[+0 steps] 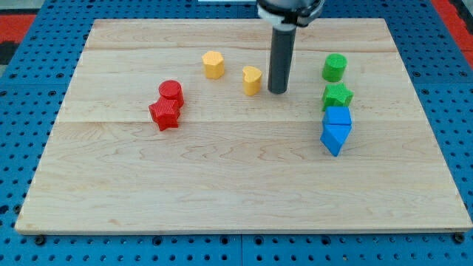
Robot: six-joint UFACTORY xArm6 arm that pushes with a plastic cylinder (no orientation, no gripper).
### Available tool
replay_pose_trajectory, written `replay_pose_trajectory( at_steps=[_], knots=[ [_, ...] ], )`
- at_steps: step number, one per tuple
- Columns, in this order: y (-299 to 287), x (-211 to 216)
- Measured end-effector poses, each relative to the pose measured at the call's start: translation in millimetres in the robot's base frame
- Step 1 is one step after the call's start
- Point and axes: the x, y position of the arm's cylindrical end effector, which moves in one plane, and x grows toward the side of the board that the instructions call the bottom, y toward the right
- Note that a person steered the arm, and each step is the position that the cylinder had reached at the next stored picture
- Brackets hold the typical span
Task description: Place the yellow heart below the blue triangle
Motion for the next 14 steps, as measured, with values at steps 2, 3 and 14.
replay_pose_trajectory(
  at_steps=[2, 3, 14],
  knots=[
    [-101.8, 9.9],
    [-114.4, 53.2],
    [0.9, 139.7]
  ],
)
